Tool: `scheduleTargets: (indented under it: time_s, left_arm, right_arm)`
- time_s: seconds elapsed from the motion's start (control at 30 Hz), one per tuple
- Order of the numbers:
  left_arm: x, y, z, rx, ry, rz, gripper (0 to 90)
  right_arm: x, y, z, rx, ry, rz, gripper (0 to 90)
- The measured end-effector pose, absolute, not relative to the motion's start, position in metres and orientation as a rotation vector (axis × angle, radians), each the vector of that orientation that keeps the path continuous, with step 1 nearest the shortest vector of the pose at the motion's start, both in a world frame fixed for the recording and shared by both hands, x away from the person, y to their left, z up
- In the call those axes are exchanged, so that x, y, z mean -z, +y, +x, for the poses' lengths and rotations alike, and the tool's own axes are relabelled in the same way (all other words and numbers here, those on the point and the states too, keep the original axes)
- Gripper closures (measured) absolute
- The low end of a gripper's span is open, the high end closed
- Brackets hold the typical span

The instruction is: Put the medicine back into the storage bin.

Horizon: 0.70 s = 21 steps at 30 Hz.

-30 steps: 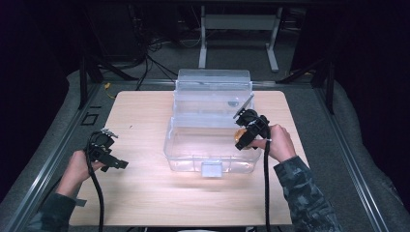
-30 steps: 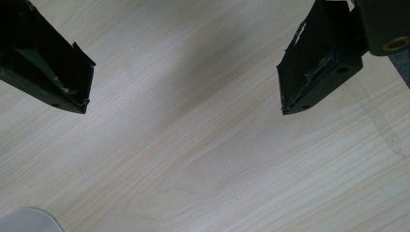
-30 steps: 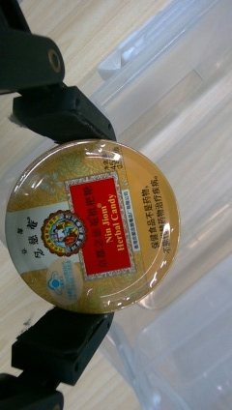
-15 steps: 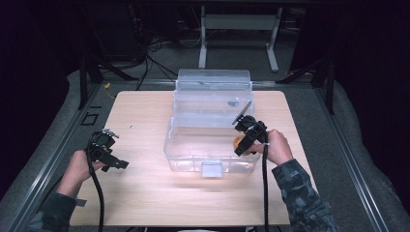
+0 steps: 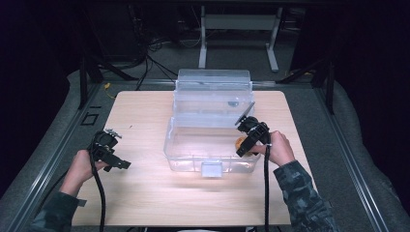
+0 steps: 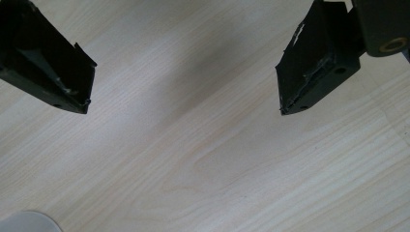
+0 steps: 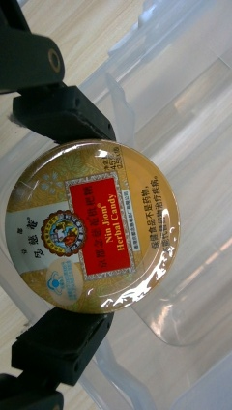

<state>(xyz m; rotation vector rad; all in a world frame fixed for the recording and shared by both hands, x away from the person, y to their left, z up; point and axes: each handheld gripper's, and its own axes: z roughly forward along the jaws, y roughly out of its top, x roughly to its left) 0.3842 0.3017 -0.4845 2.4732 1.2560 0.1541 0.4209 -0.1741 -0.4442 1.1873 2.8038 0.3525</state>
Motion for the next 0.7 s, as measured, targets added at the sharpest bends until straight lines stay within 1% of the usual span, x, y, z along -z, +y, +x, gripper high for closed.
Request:
scheduleTargets:
  time_s: [0.27, 0.33, 0.43, 0.53, 0.7]
  left_arm:
    - [0.484, 0.303, 0.384, -0.153, 1.26, 2.467, 6.3]
    - [0.484, 0.303, 0.384, -0.153, 1.261, 2.466, 6.3]
    - [0.482, 0.303, 0.384, -0.155, 1.263, 2.459, 6.2]
    - [0.477, 0.302, 0.384, -0.163, 1.249, 2.458, 6.0]
    - [0.467, 0.299, 0.387, -0.157, 1.247, 2.436, 6.6]
  right_arm:
    - [0.45, -0.175, 0.419, -0.317, 2.809, 1.196, 19.3]
    - [0.449, -0.175, 0.417, -0.318, 2.803, 1.192, 16.9]
    - [0.441, -0.176, 0.413, -0.402, 2.782, 1.177, 13.9]
    - [0.425, -0.179, 0.405, -0.437, 2.741, 1.151, 12.5]
    - [0.414, -0.184, 0.397, -0.515, 2.707, 1.137, 10.9]
